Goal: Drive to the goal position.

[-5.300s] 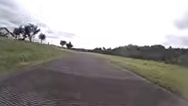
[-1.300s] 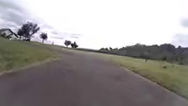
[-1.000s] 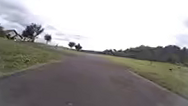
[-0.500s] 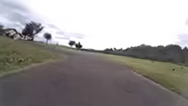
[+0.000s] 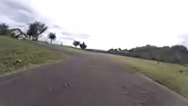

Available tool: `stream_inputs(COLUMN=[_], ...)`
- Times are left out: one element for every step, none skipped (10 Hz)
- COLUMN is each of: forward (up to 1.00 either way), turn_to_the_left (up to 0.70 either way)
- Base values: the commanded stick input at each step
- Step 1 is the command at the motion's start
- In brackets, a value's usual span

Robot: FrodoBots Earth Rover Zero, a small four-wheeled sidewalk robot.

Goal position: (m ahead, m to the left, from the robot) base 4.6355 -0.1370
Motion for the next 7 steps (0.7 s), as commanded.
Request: stream_inputs(forward=[0.70, 0.70, 0.70, 0.70, 0.70, 0.70, 0.70], turn_to_the_left=[0.00, 0.00, 0.00, 0.00, 0.00, 0.00, 0.00])
